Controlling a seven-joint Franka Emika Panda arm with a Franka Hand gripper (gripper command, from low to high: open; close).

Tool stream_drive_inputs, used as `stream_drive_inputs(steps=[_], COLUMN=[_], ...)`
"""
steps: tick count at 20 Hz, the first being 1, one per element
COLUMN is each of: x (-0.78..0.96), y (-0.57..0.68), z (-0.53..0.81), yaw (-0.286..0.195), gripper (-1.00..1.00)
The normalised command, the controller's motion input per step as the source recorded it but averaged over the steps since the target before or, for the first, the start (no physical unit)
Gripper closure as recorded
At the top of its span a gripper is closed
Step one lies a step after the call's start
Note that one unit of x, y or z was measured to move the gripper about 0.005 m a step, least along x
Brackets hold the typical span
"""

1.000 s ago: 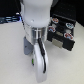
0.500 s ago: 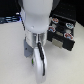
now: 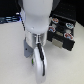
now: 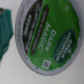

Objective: Open the kcup holder, insert the kcup into the holder, and close the kcup holder

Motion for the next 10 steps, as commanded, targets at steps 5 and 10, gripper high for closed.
stream_drive_inputs(steps=[5,10], x=[0.05,0.03], y=[0.07,0.3], z=[0.17,0.67], yaw=[-0.022,-0.012], gripper=[1.0,1.0])
